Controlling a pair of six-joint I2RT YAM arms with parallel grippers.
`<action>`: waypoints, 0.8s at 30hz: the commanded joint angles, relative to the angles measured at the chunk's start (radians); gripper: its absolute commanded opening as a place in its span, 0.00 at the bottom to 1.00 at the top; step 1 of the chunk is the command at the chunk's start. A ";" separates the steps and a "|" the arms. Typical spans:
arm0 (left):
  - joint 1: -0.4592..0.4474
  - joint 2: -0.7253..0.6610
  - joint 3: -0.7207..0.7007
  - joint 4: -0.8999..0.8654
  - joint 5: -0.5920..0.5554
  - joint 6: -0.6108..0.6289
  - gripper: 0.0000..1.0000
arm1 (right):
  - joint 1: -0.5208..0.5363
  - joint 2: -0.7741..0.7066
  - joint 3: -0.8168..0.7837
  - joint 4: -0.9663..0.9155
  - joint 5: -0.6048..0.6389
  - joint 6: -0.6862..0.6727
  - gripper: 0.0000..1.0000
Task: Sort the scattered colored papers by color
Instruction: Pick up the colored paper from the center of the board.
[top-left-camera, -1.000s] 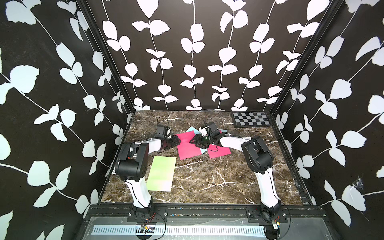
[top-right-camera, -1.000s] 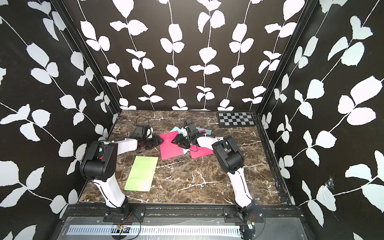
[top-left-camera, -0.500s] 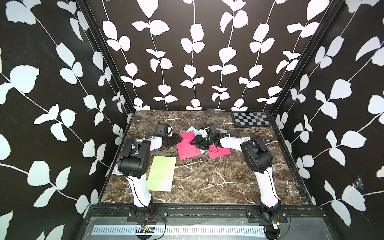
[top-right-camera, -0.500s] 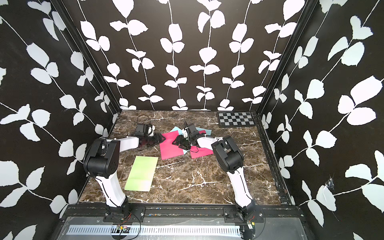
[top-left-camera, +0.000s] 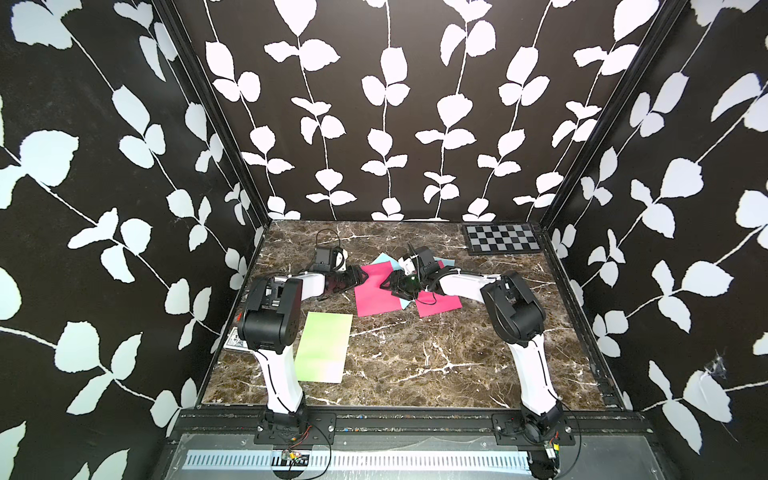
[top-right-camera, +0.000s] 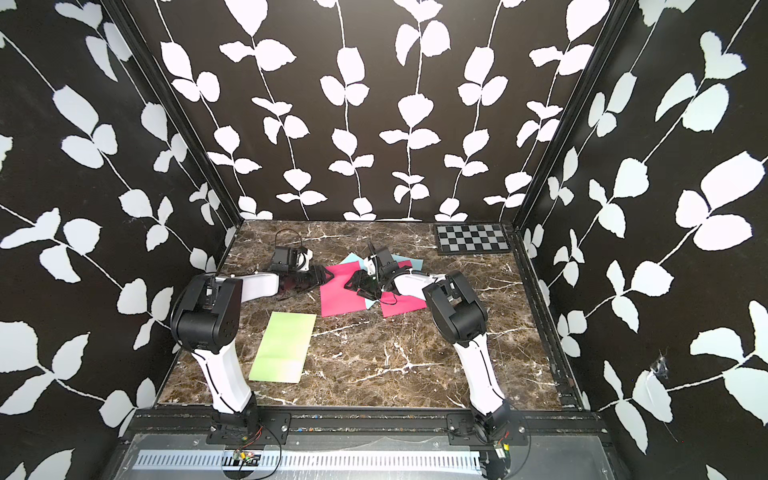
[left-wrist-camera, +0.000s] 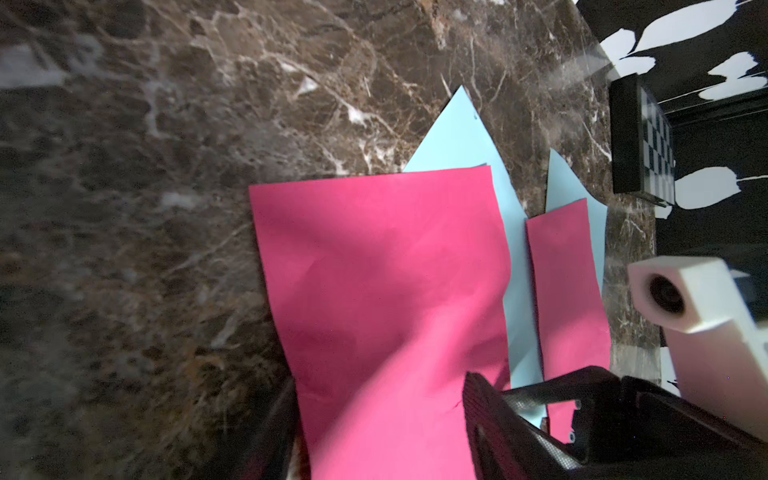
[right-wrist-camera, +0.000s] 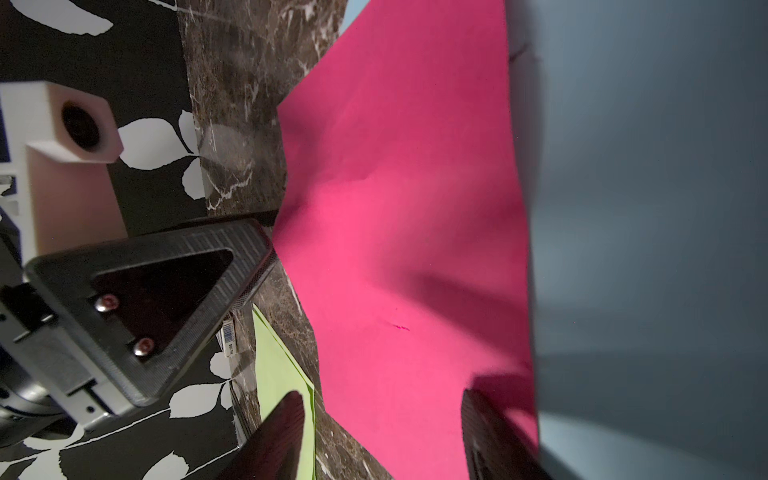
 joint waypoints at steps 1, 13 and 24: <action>0.002 0.005 -0.021 -0.001 0.042 0.008 0.63 | 0.002 0.039 -0.031 0.002 0.008 0.010 0.61; 0.003 -0.056 -0.043 -0.004 0.072 0.043 0.57 | 0.002 0.046 -0.039 0.014 0.003 0.015 0.61; 0.004 -0.014 0.018 -0.016 0.108 0.054 0.06 | 0.002 0.032 -0.056 0.034 -0.005 0.001 0.61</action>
